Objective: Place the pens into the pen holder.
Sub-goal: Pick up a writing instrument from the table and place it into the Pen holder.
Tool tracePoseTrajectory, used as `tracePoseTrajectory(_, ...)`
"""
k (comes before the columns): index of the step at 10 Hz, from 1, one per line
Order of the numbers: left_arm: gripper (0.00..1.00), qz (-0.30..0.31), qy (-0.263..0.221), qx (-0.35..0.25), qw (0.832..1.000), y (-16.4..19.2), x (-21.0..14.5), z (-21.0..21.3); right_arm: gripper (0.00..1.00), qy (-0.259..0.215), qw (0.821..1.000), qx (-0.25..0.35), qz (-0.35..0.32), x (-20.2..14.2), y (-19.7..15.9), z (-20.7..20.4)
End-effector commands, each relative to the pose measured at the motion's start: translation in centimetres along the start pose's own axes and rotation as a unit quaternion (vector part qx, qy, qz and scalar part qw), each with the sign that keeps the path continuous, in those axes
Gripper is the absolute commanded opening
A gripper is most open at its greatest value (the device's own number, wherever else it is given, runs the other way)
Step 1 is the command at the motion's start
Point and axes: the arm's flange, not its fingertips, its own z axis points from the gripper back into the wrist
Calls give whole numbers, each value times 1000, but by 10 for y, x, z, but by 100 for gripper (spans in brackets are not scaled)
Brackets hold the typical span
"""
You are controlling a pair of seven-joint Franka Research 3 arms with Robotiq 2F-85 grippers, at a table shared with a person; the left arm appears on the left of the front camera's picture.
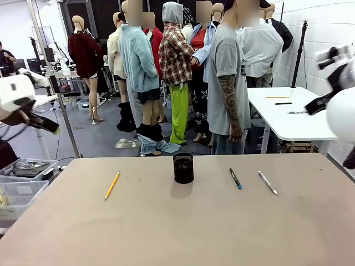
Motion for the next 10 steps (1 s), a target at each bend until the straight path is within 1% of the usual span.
tracePoseTrajectory(1,100,30,21,31,999,-22,-158,30,100,7,999,-37,-22,-109,24,41)
tracePoseTrajectory(2,100,50,21,36,998,-17,-173,37,100,-4,998,-47,-40,-121,20,53)
tracePoseTrajectory(4,100,90,28,56,994,-16,-207,51,100,-11,998,-54,-41,-131,24,61)
tracePoseTrajectory(5,100,79,11,46,996,-18,-209,47,100,-8,999,-38,-27,-118,31,51)
tracePoseTrajectory(6,100,81,32,36,996,68,-34,43,100,-8,1000,-13,5,-96,42,38)
tracePoseTrajectory(7,100,81,32,36,996,68,-34,43,100,-4,999,14,38,-73,55,22)
tracePoseTrajectory(8,100,81,32,36,996,68,-34,43,100,14,997,40,68,-48,71,-2)
tracePoseTrajectory(9,100,81,32,36,996,68,-34,43,100,34,994,54,92,-34,85,-22)
tracePoseTrajectory(10,100,81,32,36,996,68,-34,43,100,65,989,78,104,-24,96,-46)
